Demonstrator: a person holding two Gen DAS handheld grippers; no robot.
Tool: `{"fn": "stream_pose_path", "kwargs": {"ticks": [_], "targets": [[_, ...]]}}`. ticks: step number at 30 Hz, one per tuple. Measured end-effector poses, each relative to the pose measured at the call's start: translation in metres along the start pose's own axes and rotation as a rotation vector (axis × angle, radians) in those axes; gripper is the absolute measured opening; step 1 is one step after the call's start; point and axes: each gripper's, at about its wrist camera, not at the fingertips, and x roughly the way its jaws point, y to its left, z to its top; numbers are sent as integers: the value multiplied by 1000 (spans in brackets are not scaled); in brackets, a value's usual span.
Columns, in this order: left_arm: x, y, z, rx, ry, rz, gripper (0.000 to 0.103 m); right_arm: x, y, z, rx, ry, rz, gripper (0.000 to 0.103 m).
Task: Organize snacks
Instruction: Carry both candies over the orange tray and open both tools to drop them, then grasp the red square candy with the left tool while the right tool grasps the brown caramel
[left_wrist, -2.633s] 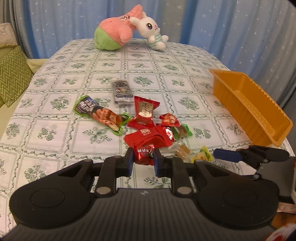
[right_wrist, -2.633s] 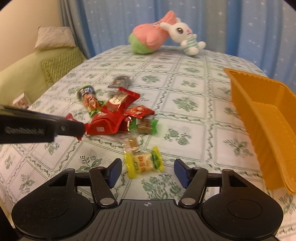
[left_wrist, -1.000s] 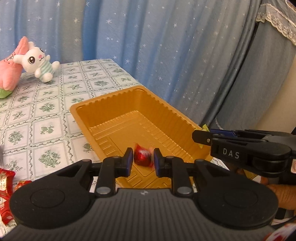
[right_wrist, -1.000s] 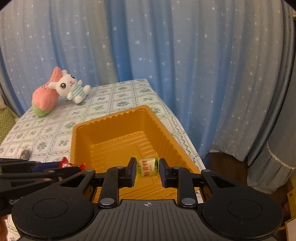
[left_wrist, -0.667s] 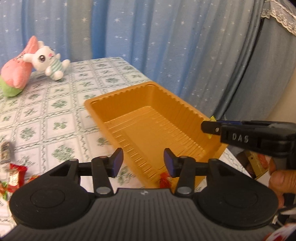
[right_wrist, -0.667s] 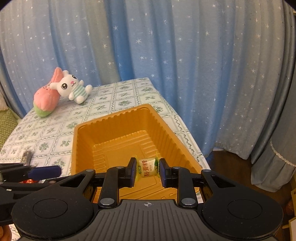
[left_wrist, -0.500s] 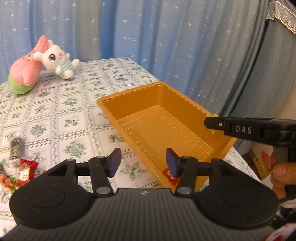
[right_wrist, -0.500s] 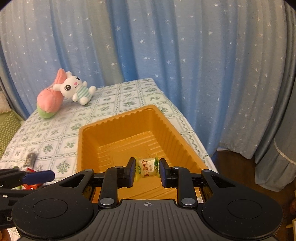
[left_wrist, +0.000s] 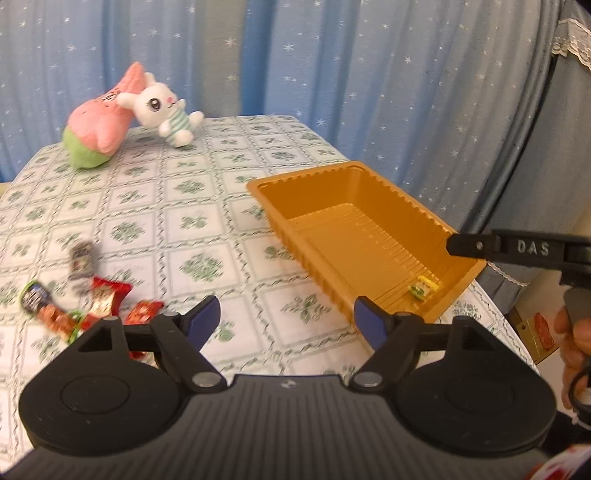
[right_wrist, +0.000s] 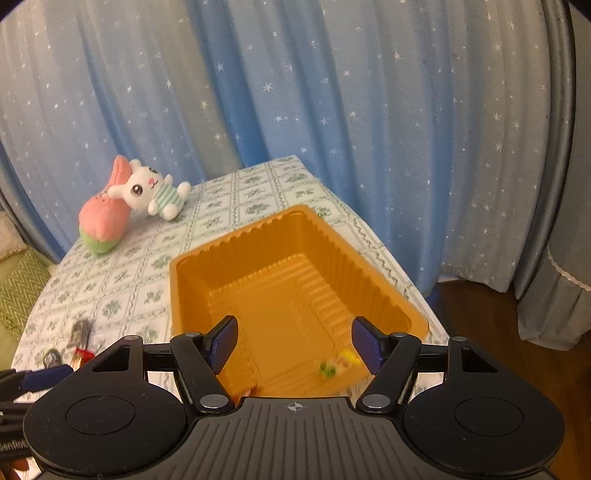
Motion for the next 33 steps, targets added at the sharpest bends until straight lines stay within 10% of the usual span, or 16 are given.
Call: {"fn": "stream_pose_path", "kwargs": {"ticks": [33], "targets": [[-105, 117, -65, -134, -2, 232, 81, -38, 144, -90, -245, 109, 173, 68]]}}
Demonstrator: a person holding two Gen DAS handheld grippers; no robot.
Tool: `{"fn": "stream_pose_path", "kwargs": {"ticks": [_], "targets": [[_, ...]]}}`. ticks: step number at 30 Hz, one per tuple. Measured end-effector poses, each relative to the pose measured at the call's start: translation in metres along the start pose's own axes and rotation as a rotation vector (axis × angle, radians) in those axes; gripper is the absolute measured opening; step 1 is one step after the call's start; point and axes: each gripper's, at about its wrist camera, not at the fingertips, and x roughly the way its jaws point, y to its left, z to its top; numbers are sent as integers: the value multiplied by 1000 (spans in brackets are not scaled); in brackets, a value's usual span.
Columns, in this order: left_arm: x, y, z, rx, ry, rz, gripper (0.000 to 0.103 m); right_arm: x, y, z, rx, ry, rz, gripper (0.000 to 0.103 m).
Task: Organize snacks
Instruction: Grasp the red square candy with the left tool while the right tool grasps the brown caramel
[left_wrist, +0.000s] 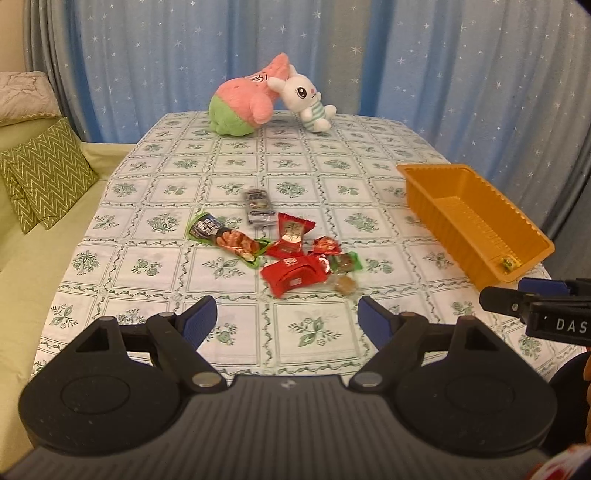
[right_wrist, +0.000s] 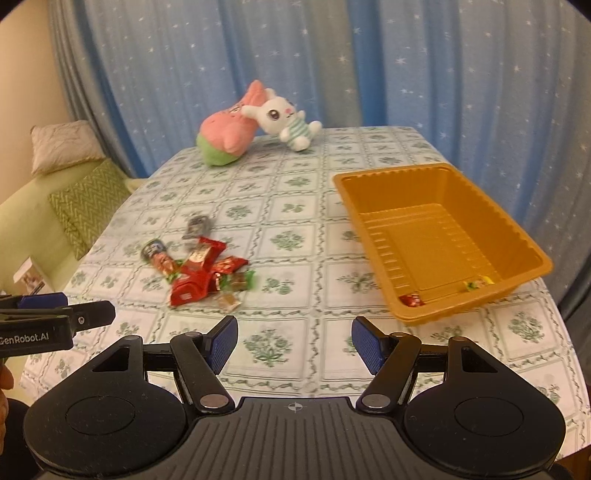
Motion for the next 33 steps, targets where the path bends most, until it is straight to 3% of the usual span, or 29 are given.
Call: {"fn": "stream_pose_path", "kwargs": {"ticks": [8, 17, 28, 33], "targets": [[23, 5, 9, 122, 42, -49, 77, 17, 13, 2, -42, -3, 4, 68], [77, 12, 22, 270, 98, -161, 67, 55, 19, 6, -52, 24, 25, 68], [150, 11, 28, 461, 132, -233, 58, 103, 18, 5, -56, 80, 25, 68], [169, 9, 32, 501, 151, -262, 46, 118, 16, 6, -57, 92, 20, 68]]}}
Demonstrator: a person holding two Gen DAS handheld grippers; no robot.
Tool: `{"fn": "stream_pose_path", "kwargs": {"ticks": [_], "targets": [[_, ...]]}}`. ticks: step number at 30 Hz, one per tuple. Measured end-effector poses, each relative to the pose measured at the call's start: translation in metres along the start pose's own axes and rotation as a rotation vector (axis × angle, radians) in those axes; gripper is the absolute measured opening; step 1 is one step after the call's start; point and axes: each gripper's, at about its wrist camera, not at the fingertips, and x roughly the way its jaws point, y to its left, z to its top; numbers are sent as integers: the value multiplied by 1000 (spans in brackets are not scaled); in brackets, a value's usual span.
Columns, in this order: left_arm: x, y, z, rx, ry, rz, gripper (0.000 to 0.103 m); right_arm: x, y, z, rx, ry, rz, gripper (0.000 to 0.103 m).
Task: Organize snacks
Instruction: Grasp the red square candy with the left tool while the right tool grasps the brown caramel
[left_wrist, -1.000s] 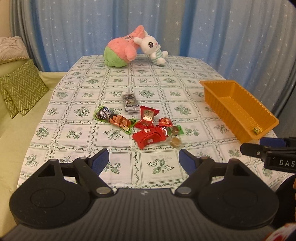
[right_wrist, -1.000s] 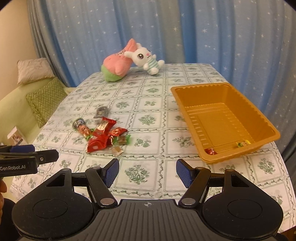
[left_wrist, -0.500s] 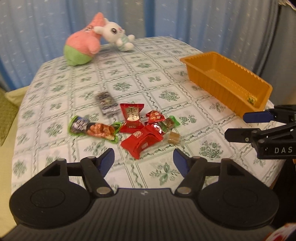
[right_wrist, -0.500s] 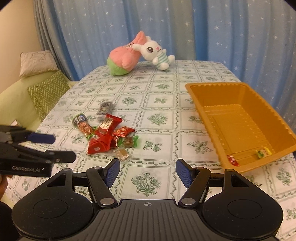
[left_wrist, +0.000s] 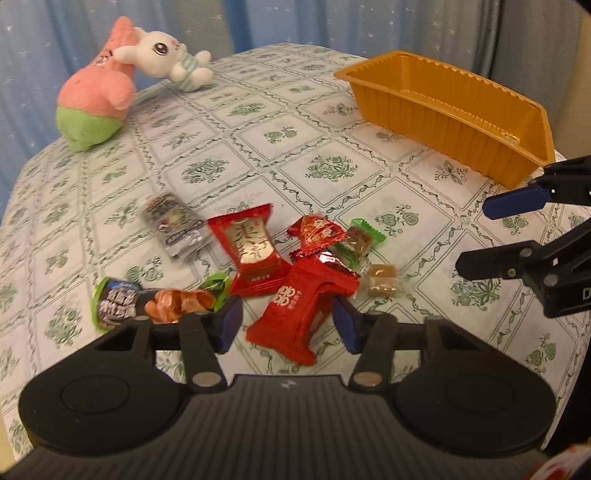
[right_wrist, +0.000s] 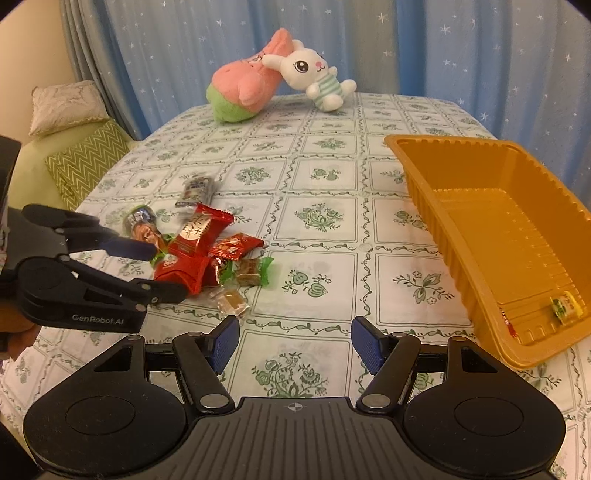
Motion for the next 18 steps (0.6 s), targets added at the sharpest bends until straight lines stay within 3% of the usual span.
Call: {"fn": "stream_pose_path", "kwargs": {"ticks": [7, 12, 14, 18], "targets": [[0, 0, -1, -36, 16, -38, 23, 15, 2, 1, -20, 0, 31, 68], [-18, 2, -4, -118, -2, -5, 22, 25, 14, 4, -84, -17, 80, 68], [-26, 4, -5, -152, -17, 1, 22, 31, 20, 5, -126, -20, 98, 58], [-42, 8, -6, -204, -36, 17, 22, 45, 34, 4, -214, -7, 115, 49]]}}
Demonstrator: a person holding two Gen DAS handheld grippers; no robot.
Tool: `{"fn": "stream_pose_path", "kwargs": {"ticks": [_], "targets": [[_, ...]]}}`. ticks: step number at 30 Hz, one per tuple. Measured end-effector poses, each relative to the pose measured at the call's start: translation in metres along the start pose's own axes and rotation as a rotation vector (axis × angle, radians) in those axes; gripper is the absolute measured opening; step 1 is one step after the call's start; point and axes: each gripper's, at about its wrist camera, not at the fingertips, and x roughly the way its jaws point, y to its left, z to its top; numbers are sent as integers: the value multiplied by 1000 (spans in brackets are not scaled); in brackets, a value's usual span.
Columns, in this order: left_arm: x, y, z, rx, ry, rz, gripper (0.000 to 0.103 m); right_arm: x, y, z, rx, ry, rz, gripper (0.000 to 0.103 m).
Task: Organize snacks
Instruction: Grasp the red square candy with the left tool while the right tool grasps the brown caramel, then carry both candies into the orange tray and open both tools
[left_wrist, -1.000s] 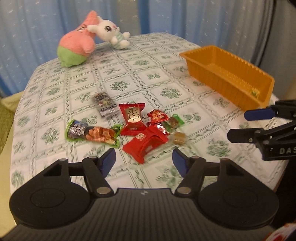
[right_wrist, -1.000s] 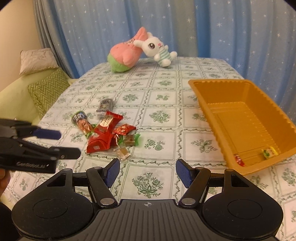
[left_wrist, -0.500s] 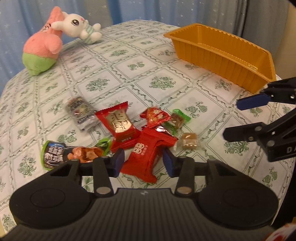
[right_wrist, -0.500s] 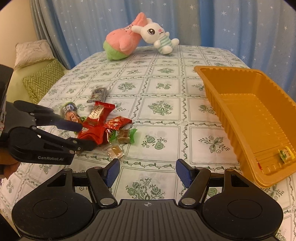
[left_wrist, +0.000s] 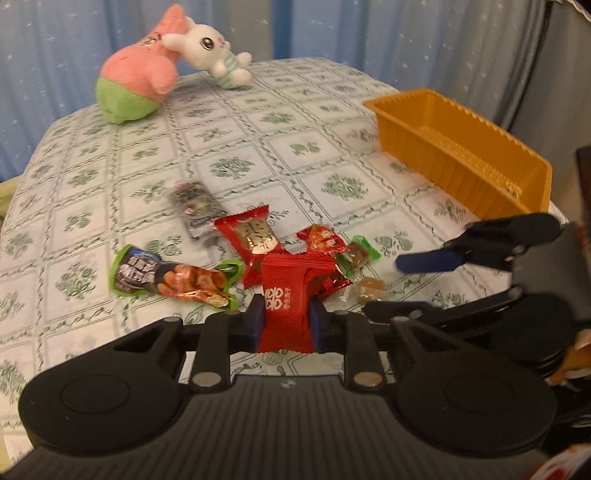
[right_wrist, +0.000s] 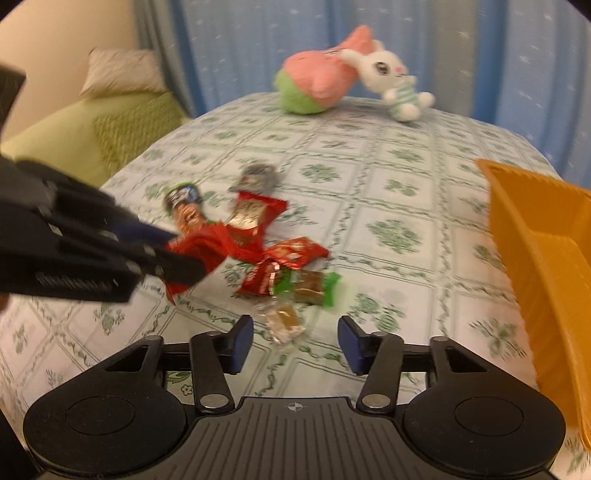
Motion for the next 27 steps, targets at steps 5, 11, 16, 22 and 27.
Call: {"fn": "stream_pose_path", "kwargs": {"ticks": [5, 11, 16, 22, 27], "targets": [[-11, 0, -2, -32, -17, 6, 22, 16, 10, -2, -91, 14, 2, 38], [-17, -7, -9, -65, -16, 12, 22, 15, 12, -3, -58, 29, 9, 21], [-24, -21, -13, -93, -16, 29, 22, -9, 13, -9, -22, 11, 1, 21], [-36, -49, -8, -121, -43, 33, 22, -54, 3, -17, 34, -39, -45, 21], [-42, -80, 9, -125, -72, 15, 22, -97, -24, -16, 113, -90, -118, 21]]}}
